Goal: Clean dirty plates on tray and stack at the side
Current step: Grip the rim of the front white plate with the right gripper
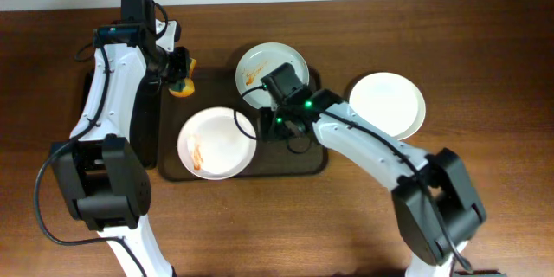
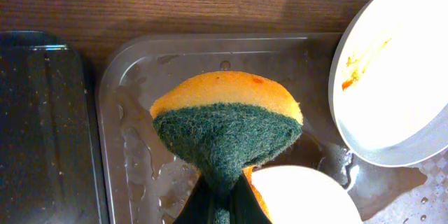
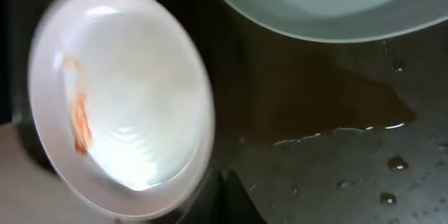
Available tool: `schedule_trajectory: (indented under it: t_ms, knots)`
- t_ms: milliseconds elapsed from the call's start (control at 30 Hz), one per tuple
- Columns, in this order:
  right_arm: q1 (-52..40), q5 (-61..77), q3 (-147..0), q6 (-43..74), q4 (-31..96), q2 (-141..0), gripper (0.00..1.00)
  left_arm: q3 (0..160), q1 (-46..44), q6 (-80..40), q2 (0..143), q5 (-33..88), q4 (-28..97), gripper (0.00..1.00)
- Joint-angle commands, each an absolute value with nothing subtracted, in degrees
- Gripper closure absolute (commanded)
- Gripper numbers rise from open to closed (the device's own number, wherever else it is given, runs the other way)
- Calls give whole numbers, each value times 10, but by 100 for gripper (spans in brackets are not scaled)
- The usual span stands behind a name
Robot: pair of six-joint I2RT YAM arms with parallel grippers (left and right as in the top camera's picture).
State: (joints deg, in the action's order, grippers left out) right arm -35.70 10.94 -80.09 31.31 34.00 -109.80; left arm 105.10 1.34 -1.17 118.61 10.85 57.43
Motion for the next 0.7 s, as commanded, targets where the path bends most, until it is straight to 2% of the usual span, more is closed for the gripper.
schedule_trajectory:
  t_ms: [0, 33, 133, 200, 267, 367, 433, 533, 667]
  knots:
    - [-360, 100, -809, 345, 325, -1156, 96, 1048, 14, -17, 1184, 106, 573, 99]
    - [-359, 109, -809, 345, 318, -1157, 95, 1048, 14, -17, 1184, 106, 573, 99]
    - [-359, 129, -809, 319, 291, -1164, 63, 1048, 16, -17, 1184, 106, 566, 99]
    - [-359, 161, -814, 302, 268, -1185, 49, 1048, 16, -17, 1184, 107, 560, 99]
    - [-359, 183, -834, 272, 266, -1205, 47, 1048, 16, -17, 1184, 107, 562, 99]
    - [-360, 174, -881, 249, 265, -1250, 54, 1048, 16, -17, 1184, 107, 562, 99]
    - [-359, 174, -903, 260, 270, -1279, 63, 1048, 16, -17, 1184, 107, 563, 99]
    - [-359, 163, -910, 272, 266, -1284, 96, 1048, 16, -17, 1184, 107, 563, 99]
    - [-359, 127, -911, 333, 282, -1283, 96, 1047, 9, -20, 1184, 107, 623, 99]
